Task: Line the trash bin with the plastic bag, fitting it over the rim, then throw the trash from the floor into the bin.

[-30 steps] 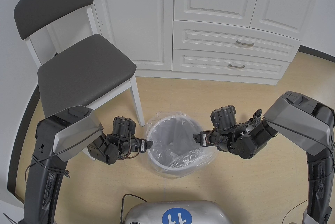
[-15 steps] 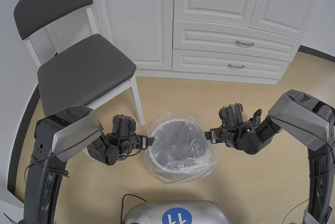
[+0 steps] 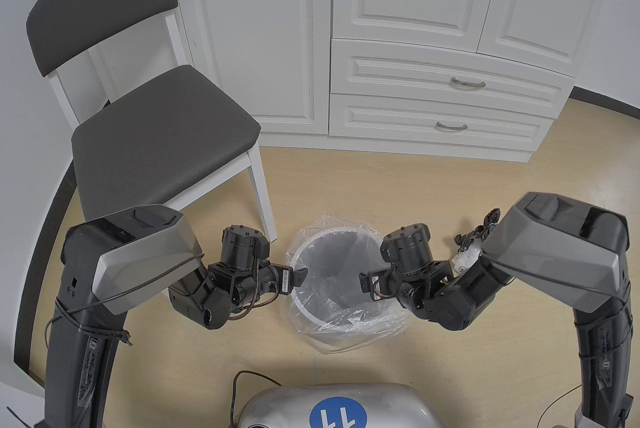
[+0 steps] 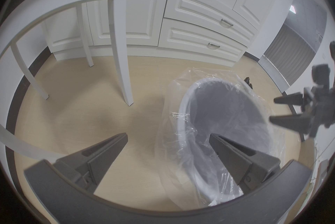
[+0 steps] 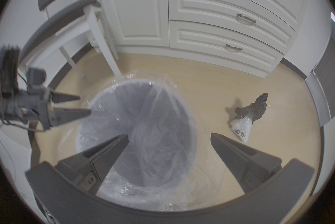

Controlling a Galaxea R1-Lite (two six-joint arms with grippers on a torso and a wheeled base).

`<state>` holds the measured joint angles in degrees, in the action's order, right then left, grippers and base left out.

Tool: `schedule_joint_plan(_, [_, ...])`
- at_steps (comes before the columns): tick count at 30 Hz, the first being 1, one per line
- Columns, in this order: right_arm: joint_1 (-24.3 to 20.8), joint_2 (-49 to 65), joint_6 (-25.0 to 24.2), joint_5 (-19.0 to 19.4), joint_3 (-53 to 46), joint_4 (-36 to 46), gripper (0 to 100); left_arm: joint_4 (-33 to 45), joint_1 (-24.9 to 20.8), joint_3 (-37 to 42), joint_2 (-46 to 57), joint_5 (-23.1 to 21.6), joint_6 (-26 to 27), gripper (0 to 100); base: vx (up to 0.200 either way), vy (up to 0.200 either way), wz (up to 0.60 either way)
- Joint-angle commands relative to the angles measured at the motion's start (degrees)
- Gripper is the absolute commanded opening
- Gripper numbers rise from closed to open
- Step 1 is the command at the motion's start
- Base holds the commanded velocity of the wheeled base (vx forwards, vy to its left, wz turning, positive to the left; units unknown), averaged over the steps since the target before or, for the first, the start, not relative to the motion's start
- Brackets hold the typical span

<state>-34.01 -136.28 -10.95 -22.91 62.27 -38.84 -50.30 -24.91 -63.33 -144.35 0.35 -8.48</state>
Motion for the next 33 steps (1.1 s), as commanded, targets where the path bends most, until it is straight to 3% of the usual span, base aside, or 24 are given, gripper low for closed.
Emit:
schedule_joint_plan(1, [-1.1,-7.0,3.1,-4.7,0.8,-0.7,100,-1.1,-1.3,1.9,1.8,0.0,0.0,100,0.000,0.000,0.00])
schedule_joint_plan(6, [2.1,-5.6,7.8,-8.6,-0.7,-0.8,100,-1.1,-1.3,2.1,1.9,0.0,0.0,100,0.000,0.000,0.00])
schedule_joint_plan(20, [9.6,0.0,11.5,-7.9,-1.4,-1.1,100,-0.1,0.0,0.8,-0.3,-0.4,0.4,100,0.000,0.000,0.00])
schedule_joint_plan(22, [9.2,0.9,11.1,-6.3,-1.6,-1.7,100,-0.1,0.1,0.8,-0.5,-0.4,0.5,100,0.000,0.000,0.00])
schedule_joint_plan(27, [7.8,6.5,7.5,2.5,-4.3,-0.9,100,-0.2,0.1,0.8,-0.5,-0.4,0.5,100,0.000,0.000,0.00])
schedule_joint_plan(33, [8.9,10.0,6.4,5.2,-4.7,1.8,100,-0.2,0.1,0.8,-0.4,-0.4,0.5,100,0.000,0.000,0.00])
